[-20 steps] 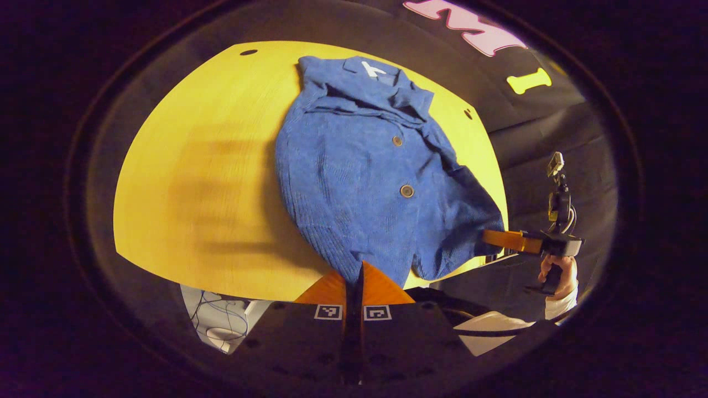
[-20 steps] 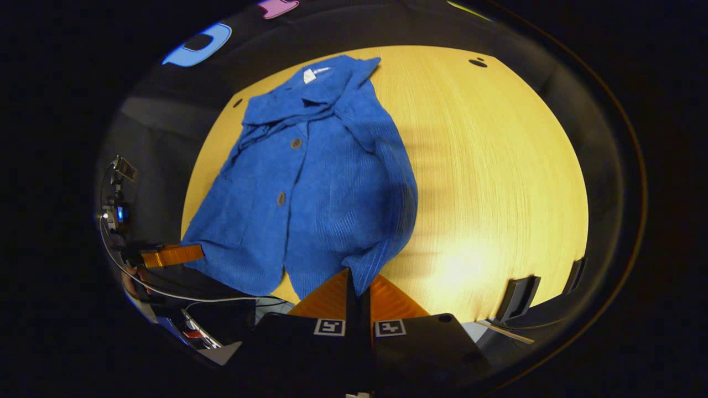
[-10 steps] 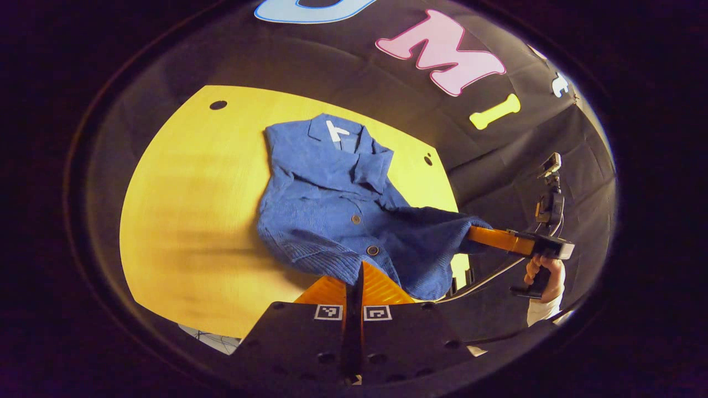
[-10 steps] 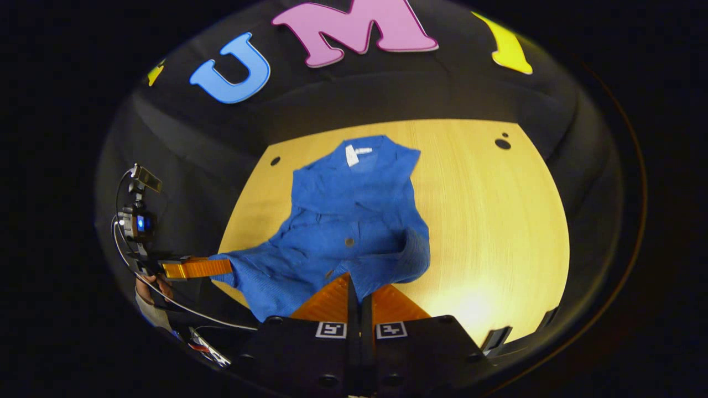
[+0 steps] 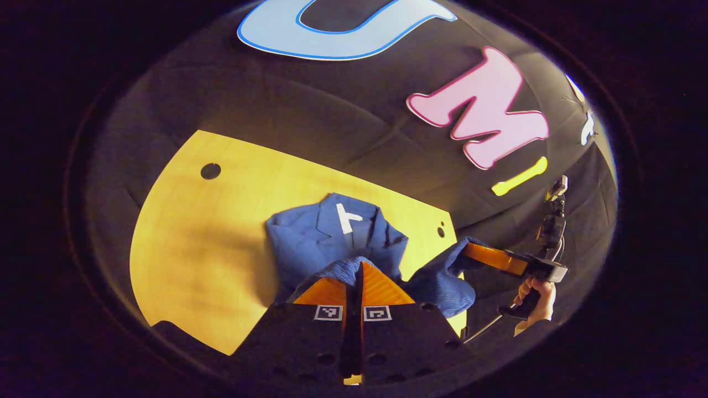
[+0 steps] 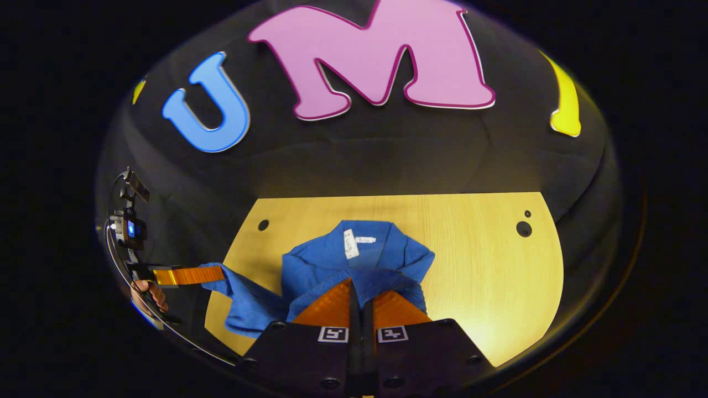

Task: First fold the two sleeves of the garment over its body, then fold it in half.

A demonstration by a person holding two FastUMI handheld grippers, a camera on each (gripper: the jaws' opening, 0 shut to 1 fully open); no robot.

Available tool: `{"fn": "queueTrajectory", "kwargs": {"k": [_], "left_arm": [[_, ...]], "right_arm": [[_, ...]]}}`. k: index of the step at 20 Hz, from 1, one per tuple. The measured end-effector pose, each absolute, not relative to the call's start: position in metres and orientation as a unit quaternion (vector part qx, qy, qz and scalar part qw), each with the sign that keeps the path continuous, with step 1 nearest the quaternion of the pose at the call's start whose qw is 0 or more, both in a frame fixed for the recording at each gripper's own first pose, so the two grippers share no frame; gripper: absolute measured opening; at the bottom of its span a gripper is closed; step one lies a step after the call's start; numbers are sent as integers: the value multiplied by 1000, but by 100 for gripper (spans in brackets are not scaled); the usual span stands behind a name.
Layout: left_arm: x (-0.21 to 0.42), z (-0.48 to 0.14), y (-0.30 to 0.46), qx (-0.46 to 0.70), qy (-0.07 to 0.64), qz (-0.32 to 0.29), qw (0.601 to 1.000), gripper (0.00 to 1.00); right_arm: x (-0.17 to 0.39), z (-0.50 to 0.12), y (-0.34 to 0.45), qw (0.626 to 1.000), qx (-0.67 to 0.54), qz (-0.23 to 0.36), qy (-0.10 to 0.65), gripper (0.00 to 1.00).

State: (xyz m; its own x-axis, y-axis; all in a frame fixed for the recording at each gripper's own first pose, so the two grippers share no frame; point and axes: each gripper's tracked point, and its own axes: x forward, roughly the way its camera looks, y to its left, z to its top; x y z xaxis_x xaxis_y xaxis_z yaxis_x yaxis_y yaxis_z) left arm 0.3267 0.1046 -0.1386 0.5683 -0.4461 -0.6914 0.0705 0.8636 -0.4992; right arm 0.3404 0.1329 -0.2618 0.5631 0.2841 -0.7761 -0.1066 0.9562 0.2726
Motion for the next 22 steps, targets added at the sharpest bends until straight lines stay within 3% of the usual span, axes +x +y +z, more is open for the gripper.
{"fn": "queueTrajectory", "kwargs": {"k": [3,7,10,11,14,15,17,19,22], "left_arm": [[382,-196,126,-230,477,-99,842,0],[410,-254,132,-283,506,-51,813,0],[419,-265,137,-284,504,-46,815,0],[418,-266,135,-282,507,-47,813,0],[422,-284,137,-243,512,-17,824,19],[421,-292,137,-220,514,-3,829,42],[422,-290,131,-166,493,2,854,89],[421,-267,127,-118,457,0,882,85],[410,-218,125,-67,358,12,931,85]], "right_arm": [[393,-331,115,868,114,79,477,4],[403,-427,88,834,96,64,540,4],[408,-452,85,834,91,75,539,5],[410,-455,85,834,94,77,538,12],[417,-461,87,844,86,78,523,20],[417,-461,89,847,77,85,519,21],[411,-454,96,855,45,109,505,60],[415,-437,98,880,10,115,461,100],[408,-402,97,906,-18,121,404,99]]}}
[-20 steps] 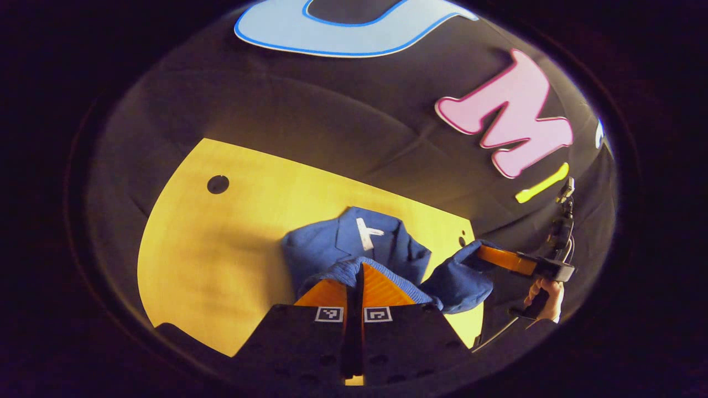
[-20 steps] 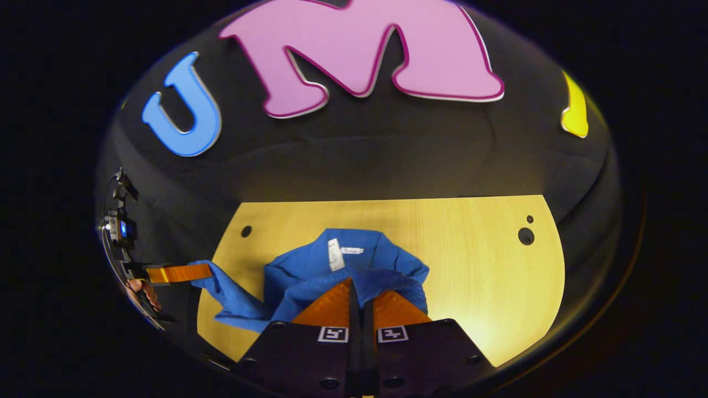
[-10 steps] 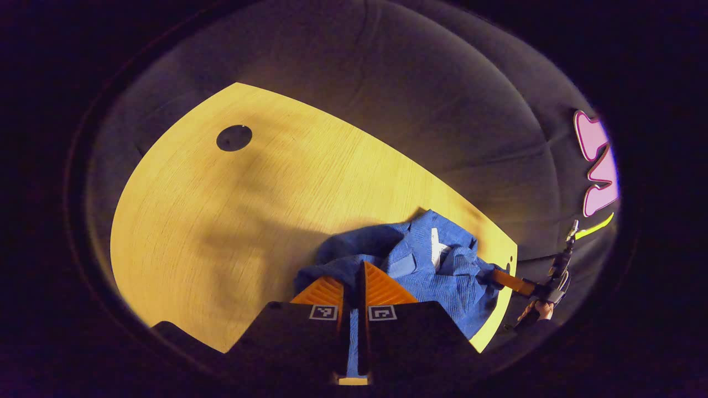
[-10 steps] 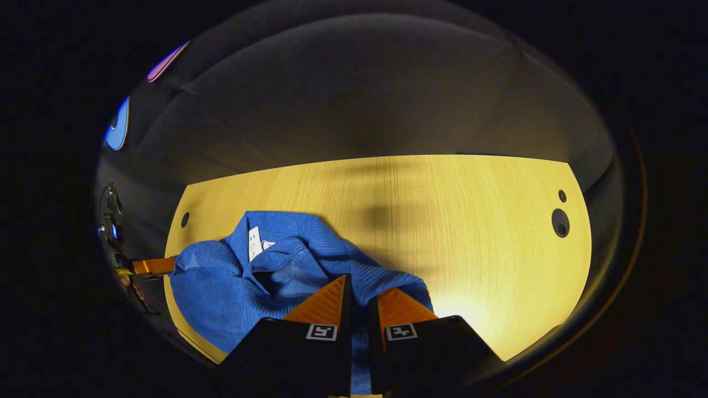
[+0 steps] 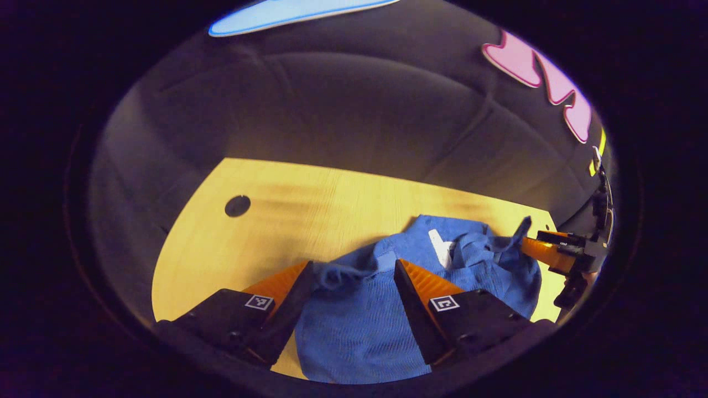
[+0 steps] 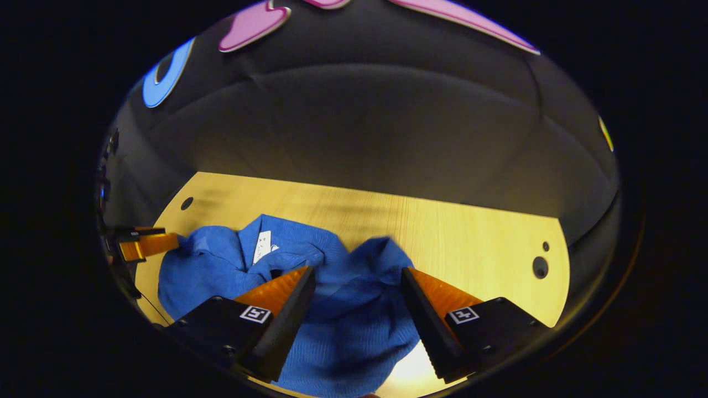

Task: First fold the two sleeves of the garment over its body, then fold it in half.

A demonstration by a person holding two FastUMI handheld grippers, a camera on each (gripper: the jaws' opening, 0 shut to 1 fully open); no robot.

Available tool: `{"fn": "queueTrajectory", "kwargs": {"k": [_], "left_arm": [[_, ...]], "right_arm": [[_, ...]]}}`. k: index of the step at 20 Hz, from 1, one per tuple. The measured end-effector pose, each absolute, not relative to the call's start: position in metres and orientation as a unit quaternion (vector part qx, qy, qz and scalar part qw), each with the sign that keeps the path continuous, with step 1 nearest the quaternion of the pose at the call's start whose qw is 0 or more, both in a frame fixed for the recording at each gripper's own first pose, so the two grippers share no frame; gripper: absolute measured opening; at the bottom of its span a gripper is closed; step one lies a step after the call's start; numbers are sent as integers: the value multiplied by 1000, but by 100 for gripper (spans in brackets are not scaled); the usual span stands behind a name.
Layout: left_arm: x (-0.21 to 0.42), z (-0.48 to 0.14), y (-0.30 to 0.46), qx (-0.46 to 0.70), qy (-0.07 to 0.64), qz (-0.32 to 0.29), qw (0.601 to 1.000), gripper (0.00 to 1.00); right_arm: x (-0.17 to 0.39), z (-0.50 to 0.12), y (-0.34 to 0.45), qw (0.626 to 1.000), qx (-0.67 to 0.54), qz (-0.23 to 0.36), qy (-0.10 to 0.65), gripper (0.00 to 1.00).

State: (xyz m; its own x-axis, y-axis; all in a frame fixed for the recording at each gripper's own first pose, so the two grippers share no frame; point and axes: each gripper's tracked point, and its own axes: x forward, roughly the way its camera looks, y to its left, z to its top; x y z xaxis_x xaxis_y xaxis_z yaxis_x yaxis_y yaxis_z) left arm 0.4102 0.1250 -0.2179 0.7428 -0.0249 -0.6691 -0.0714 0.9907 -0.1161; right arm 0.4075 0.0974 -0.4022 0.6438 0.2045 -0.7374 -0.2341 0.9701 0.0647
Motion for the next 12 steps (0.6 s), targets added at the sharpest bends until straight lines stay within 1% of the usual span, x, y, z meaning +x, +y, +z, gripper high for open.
{"fn": "queueTrajectory", "kwargs": {"k": [3,6,8,12], "left_arm": [[379,-186,110,-42,319,1,947,85],[348,-157,91,-50,285,-18,957,85],[318,-131,82,-57,260,-21,964,85],[249,-87,69,-26,203,-27,979,85]], "right_arm": [[387,-374,102,916,-22,135,378,99],[358,-343,101,923,-23,141,357,100],[331,-319,97,929,-31,132,345,99],[262,-244,95,952,-25,118,280,100]]}}
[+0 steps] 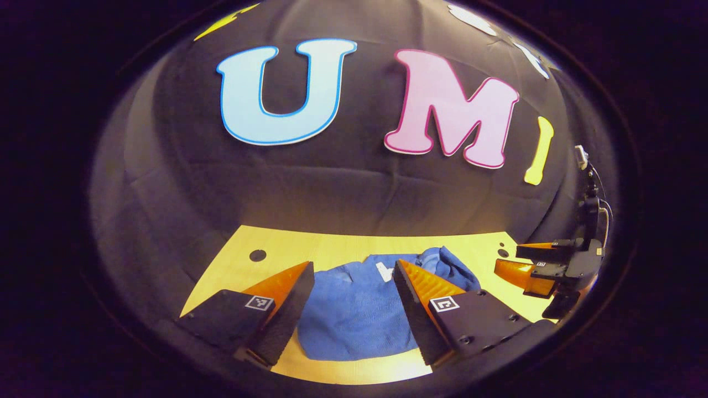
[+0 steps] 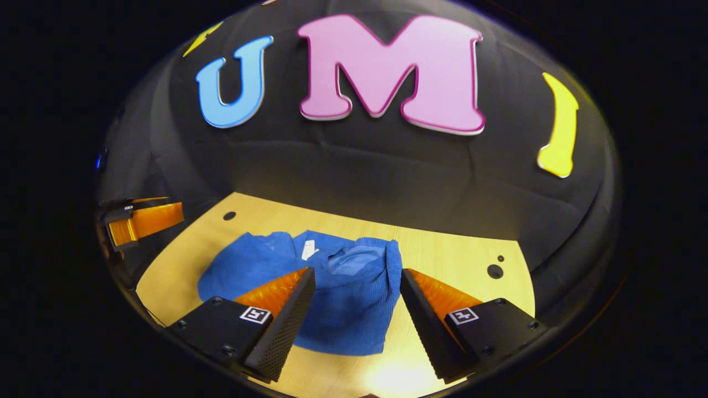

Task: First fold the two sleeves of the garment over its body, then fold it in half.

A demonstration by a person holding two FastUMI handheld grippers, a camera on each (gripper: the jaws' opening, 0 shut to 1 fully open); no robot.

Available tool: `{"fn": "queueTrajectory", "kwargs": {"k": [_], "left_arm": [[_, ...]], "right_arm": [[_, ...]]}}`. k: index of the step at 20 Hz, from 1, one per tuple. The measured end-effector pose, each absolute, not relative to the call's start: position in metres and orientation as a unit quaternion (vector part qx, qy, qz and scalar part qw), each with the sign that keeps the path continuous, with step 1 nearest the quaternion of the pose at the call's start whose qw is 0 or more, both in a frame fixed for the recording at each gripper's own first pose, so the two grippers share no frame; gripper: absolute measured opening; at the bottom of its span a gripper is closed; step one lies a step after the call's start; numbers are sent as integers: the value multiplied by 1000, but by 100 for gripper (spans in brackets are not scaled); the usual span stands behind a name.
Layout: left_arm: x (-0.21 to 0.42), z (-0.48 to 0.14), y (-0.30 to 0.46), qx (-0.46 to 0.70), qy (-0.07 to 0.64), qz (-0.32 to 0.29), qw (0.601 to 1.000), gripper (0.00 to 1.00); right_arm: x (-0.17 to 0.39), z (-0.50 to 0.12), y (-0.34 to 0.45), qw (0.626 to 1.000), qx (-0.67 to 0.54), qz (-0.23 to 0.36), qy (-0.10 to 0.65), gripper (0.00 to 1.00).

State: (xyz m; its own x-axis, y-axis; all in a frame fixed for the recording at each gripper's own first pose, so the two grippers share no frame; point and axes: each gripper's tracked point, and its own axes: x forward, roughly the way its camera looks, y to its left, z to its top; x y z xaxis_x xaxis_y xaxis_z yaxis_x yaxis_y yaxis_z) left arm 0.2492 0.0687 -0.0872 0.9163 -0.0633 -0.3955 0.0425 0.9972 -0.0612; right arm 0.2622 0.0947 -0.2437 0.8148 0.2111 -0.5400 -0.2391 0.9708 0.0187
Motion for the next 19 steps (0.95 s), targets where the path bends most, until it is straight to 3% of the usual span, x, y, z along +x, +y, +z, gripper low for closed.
{"fn": "queueTrajectory", "kwargs": {"k": [9,13,19], "left_arm": [[58,-1,19,9,55,-58,997,83],[13,14,15,27,-5,-47,999,81],[-19,-3,-2,25,-16,-31,999,82]], "right_arm": [[87,-111,101,985,6,88,145,98],[27,-80,106,991,-7,87,103,98],[-10,-58,100,994,-26,84,62,96]]}}
